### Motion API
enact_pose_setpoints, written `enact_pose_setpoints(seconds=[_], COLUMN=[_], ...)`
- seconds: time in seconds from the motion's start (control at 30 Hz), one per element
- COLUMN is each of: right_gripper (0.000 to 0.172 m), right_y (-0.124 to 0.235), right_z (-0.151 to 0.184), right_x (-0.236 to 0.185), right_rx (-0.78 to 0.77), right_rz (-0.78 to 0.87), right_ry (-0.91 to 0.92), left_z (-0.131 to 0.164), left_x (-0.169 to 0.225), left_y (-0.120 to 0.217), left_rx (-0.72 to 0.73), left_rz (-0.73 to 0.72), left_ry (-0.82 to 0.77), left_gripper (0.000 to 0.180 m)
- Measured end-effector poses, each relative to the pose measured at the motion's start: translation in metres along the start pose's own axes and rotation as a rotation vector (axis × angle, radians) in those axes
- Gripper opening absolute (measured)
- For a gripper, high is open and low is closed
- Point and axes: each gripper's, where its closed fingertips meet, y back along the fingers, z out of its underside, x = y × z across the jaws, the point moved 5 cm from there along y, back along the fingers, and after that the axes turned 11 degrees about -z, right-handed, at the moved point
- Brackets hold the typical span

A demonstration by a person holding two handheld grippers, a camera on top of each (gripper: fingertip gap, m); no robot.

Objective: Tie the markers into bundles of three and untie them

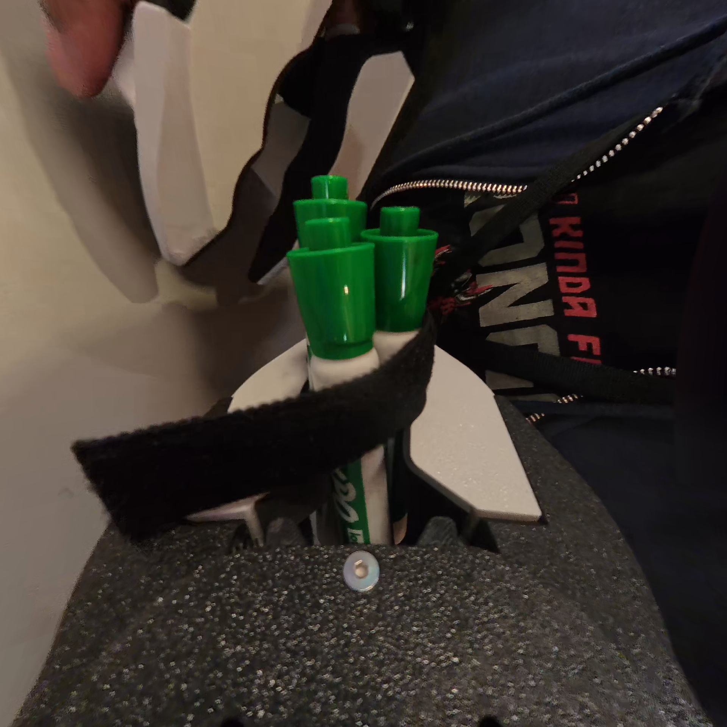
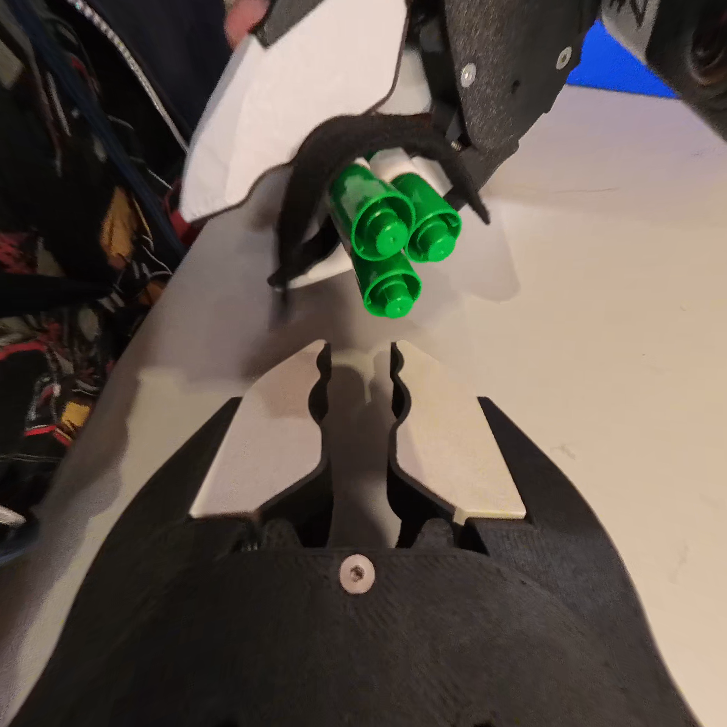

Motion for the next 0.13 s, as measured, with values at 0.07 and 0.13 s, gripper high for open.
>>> enact_pose_setpoints(seconds=[0.07, 0.13], right_gripper=[0.029, 0.032], right_y=[-0.0023, -0.0032], right_z=[0.001, 0.0008], right_x=[0.0005, 0.0017], right_rx=[-0.014, -0.009], right_rz=[0.005, -0.002], right_ry=[0.011, 0.009], left_z=[-0.0001, -0.0001], left_x=[0.0017, 0.0026], left_y=[-0.0007, -0.001], left_rx=[-0.003, -0.003], left_rz=[0.011, 0.022], left_ry=[-0.003, -0.002], left_gripper=[0.043, 0.043])
